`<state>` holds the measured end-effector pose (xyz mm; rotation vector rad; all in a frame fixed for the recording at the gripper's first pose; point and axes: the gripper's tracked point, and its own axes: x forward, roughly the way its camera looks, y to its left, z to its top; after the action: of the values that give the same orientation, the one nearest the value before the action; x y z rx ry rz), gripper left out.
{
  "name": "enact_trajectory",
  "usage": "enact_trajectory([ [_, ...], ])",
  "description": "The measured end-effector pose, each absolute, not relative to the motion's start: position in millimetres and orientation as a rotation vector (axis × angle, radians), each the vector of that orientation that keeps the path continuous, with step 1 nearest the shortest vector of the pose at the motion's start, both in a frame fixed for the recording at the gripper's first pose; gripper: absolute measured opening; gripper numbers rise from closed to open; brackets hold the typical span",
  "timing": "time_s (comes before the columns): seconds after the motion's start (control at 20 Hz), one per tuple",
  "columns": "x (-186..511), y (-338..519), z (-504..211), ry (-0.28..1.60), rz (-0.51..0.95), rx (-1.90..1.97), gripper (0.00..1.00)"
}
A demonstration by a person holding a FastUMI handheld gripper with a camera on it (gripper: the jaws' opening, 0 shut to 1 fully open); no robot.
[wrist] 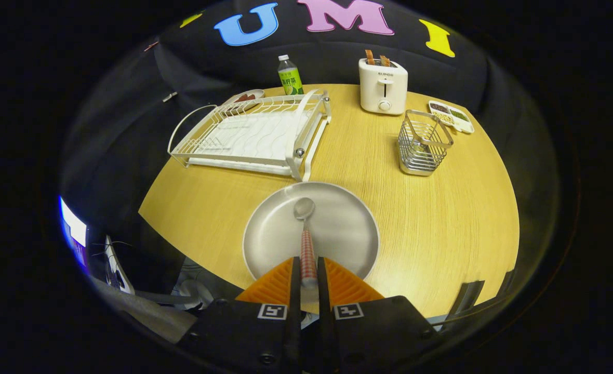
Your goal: Take the plate from the dish rack, then take the spoon from the basket and place it into the plate.
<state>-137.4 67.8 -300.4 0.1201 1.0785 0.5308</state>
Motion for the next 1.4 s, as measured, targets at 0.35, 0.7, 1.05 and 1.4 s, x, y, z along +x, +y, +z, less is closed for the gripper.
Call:
enact_trajectory([
  [0.35,-131.2,60.1,-311.2,1.086,0.486,0.108,0.75],
  [0.7,-128.8,57.6,-308.8,1.071,0.471,0.101,1.0],
  [1.05,-72.3,38.7,-235.6,0.863,0.421,0.114,1.0],
  [1.4,-17.6,-7.0,-109.8,0.57,0.368,0.038,0.98],
])
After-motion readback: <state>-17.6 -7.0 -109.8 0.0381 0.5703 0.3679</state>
